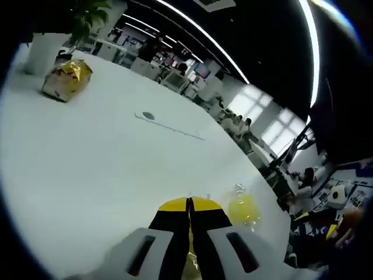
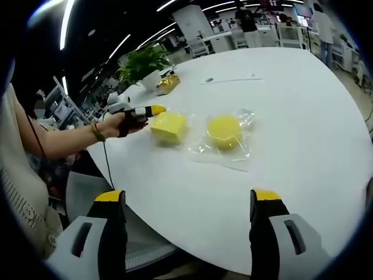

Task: Compare the silicone blocks by pressing each to a similar depth, holding the contact briefly, and releasing to observe deformation and rebound differences across the visible hardness samples.

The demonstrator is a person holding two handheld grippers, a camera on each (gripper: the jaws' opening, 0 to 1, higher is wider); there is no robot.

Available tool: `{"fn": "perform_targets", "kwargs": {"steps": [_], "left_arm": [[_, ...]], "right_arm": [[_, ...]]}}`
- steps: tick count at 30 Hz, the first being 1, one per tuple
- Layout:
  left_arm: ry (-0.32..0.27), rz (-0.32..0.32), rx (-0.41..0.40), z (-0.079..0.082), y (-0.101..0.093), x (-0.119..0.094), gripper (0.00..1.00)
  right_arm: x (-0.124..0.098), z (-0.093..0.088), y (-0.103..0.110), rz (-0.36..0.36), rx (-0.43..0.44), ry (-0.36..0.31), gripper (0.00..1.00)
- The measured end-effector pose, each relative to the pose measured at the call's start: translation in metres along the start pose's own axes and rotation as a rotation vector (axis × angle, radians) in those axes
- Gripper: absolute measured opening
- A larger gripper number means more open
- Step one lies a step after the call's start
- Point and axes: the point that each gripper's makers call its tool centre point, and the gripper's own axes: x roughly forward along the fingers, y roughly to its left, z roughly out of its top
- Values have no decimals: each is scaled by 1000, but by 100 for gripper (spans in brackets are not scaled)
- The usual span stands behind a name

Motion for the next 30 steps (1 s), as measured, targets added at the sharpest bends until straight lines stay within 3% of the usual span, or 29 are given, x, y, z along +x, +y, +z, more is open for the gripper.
{"fn": "perform_targets", "kwargs": {"steps": [3,7,14,22,30], "left_arm": [[5,3,45,5,-18,-4,0],[5,-31,62,10,-40,-7,0],[25,-107,185,13,-79,-15,0],[51,-124,265,9,-102,-25,0],[23,-129,306,24,-123,-41,0]], "right_arm": [[-1,2,2,5,-2,-10,81],[-1,3,6,13,-18,-17,81],[-6,7,16,30,-43,-56,80],[-19,4,24,34,-78,-86,80],[-33,13,35,43,-124,-132,81]]}}
